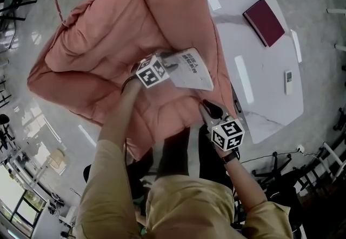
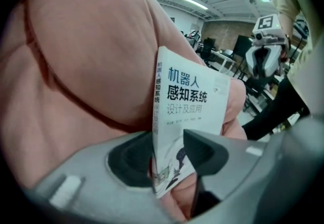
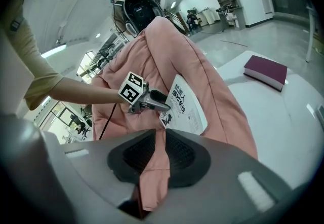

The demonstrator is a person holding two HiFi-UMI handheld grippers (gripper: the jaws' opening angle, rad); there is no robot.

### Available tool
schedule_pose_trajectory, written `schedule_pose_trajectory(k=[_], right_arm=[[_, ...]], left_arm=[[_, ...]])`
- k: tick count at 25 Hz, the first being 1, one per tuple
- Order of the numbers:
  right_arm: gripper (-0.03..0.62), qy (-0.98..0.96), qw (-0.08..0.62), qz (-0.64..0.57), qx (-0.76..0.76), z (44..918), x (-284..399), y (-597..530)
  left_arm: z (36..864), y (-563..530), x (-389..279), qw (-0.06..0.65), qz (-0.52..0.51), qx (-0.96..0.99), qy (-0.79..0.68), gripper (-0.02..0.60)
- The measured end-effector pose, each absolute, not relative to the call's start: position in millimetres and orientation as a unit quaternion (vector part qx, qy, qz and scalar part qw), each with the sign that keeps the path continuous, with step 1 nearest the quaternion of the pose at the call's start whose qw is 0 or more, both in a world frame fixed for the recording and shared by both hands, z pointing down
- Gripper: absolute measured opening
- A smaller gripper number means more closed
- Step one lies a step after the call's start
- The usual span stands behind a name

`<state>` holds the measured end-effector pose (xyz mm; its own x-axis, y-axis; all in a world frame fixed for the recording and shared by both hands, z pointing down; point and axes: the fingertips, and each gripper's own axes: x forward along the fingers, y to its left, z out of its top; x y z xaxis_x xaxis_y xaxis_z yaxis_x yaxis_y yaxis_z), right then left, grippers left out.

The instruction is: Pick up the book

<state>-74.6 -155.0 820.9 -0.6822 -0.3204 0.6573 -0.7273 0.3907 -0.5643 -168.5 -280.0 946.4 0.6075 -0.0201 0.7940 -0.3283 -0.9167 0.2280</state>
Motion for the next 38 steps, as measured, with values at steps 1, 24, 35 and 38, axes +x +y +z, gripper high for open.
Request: schedule_pose_trajectory(k=[1,24,35,38], right_arm=[[0.057,-0.798,0.223,0.451,0.332,822.3,-71.7,-156.8],[0.048,-0.779,0.197,0.472,0.363,830.5,-63.0,-157.6],[0.046,-0.815,0.207,0.445,0.309,783.0,-49.0,-150.4],[0.046,-0.835,0.199,0.432,0.278,749.5,-42.7,-138.9]], left_arm=[[946.3,-281.4,-169.1,0.177,0.432,0.881,-0.082,0.173],[970.5,-227.7,-142.3,0.172,0.522,0.831,0.089,0.048],[900.1,-138.0,-164.3,0.253,0.491,0.833,0.014,0.043],[865.4,-100.6,-154.8,0.306,0.451,0.838,-0.037,0.043]])
